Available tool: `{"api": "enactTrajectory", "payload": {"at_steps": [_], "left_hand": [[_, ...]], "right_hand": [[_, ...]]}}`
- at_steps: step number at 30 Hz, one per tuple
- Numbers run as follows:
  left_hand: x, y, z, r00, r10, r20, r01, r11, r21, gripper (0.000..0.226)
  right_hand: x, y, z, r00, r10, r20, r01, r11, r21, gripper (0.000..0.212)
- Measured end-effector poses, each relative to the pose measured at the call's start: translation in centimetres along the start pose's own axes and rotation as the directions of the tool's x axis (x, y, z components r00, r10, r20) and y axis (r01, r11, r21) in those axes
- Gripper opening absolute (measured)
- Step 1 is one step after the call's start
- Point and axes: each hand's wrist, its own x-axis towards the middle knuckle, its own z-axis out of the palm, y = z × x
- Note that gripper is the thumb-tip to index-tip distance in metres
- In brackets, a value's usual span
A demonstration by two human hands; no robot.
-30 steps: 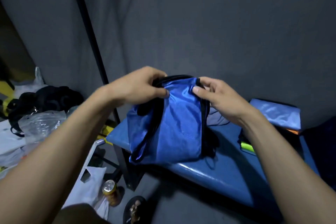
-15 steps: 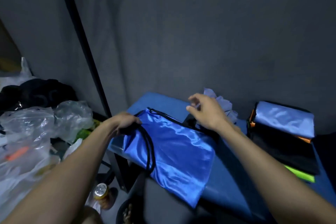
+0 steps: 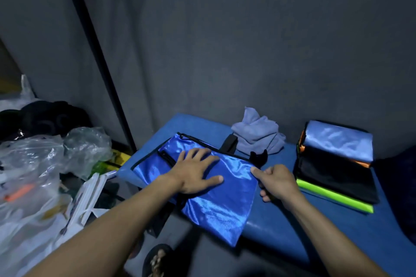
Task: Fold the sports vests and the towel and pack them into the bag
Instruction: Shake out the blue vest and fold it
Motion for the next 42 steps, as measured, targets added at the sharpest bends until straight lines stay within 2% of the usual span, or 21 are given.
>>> {"api": "enactTrajectory", "payload": {"at_steps": [2,4,6,8,10,14,17,19,21,28,30,33,35,37,39,42], "left_hand": [[-0.1,-0.6,0.7,0.999,-0.022,0.023,0.021,0.999,0.028,0.079],[-0.3,-1.7,0.7,0.998,-0.063,-0.027,0.063,0.998,0.031,0.081],[-0.8,-2.7,0.8,0.993,-0.118,-0.024,0.119,0.992,0.049,0.084],[-1.5,-3.1,1.0,0.993,-0.113,-0.016,0.113,0.992,0.059,0.084],[-1.7,-3.3,0.8,0.995,-0.081,-0.058,0.084,0.996,0.04,0.079],[-0.9,-4.8,-0.4,0.945,-0.171,-0.279,0.181,0.983,0.013,0.08],[-0.1,-5.7,-0.7,0.944,-0.219,-0.248,0.235,0.971,0.036,0.084],[0.4,-6.0,-0.7,0.943,-0.239,-0.231,0.261,0.963,0.069,0.077],[1.1,-6.0,-0.6,0.934,-0.255,-0.249,0.28,0.958,0.069,0.068],[2.5,-6.0,-1.1,0.911,-0.329,-0.249,0.371,0.918,0.142,0.066],[2.8,-5.3,-1.2,0.906,-0.272,-0.326,0.339,0.925,0.17,0.06],[2.8,-2.8,-1.1,0.899,-0.041,-0.436,0.089,0.992,0.091,0.051],[2.5,-0.9,-0.6,0.931,0.065,-0.36,-0.056,0.998,0.035,0.055],[2.2,0.2,0.4,0.985,0.051,-0.168,-0.043,0.998,0.051,0.068],[2.0,0.5,1.1,1.0,-0.012,-0.014,0.013,0.997,0.071,0.081],[1.6,2.2,1.4,0.998,0.018,0.068,-0.022,0.997,0.071,0.088]], "right_hand": [[0.1,0.0,0.6,1.0,0.005,-0.028,-0.002,0.995,0.099,0.036],[0.4,-0.1,1.0,0.999,0.013,-0.04,-0.005,0.978,0.211,0.029],[0.8,-0.4,1.0,0.998,0.013,-0.069,0.009,0.951,0.309,0.028],[1.1,-0.6,0.6,0.994,0.013,-0.105,0.026,0.932,0.362,0.03],[1.2,-0.6,0.1,0.994,0.028,-0.108,0.015,0.925,0.38,0.032],[0.7,-0.6,-0.1,0.992,0.082,0.092,-0.112,0.917,0.382,0.026],[0.3,-0.7,-0.5,0.978,0.113,0.176,-0.167,0.928,0.333,0.033],[0.2,-0.5,-0.6,0.97,0.124,0.21,-0.186,0.932,0.312,0.034],[0.2,-0.3,-0.6,0.97,0.126,0.209,-0.186,0.935,0.302,0.03],[0.4,0.2,-0.1,0.979,0.125,0.16,-0.172,0.928,0.33,0.026],[0.2,0.1,-0.1,0.975,0.124,0.186,-0.187,0.908,0.375,0.026],[-0.2,-0.1,-0.2,0.962,0.125,0.243,-0.224,0.869,0.44,0.027],[-0.4,-0.3,0.0,0.957,0.124,0.263,-0.241,0.844,0.48,0.024],[-0.8,-0.6,0.5,0.959,0.106,0.263,-0.236,0.811,0.536,0.016],[-1.3,-1.0,0.9,0.967,0.067,0.245,-0.206,0.773,0.6,0.011],[-2.3,-2.3,0.4,0.981,-0.018,0.195,-0.119,0.737,0.666,0.015]]}}
